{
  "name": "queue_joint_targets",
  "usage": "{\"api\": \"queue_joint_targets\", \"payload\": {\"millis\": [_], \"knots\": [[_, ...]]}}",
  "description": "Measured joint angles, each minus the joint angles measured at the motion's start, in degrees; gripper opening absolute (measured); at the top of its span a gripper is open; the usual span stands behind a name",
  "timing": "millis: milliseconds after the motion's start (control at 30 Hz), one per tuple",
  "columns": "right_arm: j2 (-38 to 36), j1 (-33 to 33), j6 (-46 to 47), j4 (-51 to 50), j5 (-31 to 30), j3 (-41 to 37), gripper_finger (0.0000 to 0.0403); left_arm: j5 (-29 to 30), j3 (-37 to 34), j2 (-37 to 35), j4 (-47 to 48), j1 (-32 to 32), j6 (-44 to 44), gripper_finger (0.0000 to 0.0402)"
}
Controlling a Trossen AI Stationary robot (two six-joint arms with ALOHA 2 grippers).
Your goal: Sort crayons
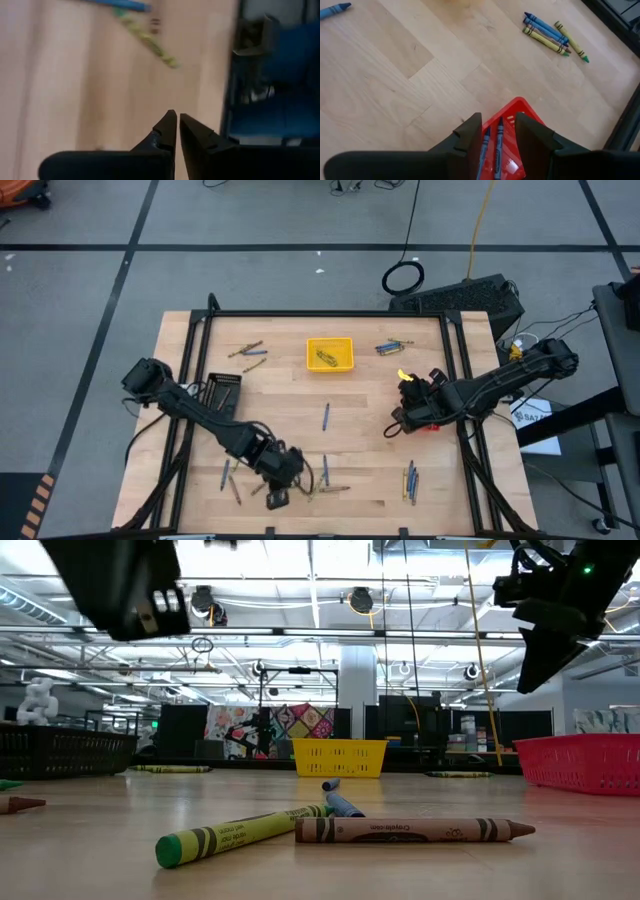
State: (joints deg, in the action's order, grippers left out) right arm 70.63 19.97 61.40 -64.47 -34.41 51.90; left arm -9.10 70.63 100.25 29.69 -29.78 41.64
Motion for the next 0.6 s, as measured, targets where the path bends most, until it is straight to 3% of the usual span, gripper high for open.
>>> {"api": "queue_joint_targets", "payload": {"millis": [100,333,600], "knots": [[0.0,0.0,-0.79,0.0,-0.05,0.0,0.0105,-0.23,-0.02,0.04,-0.72,-1.13,-4.88,0.0025],[0.0,0.0,-2.11,0.84,-0.33,-0.02,0.0105,-0.6,-0.04,0.08,-1.16,-0.63,-1.55,0.003],[0.0,0.0,-2.11,1.38,-0.02,-0.02,0.0105,2.93,-0.04,0.08,-0.69,0.64,-1.69,0.0092]]}}
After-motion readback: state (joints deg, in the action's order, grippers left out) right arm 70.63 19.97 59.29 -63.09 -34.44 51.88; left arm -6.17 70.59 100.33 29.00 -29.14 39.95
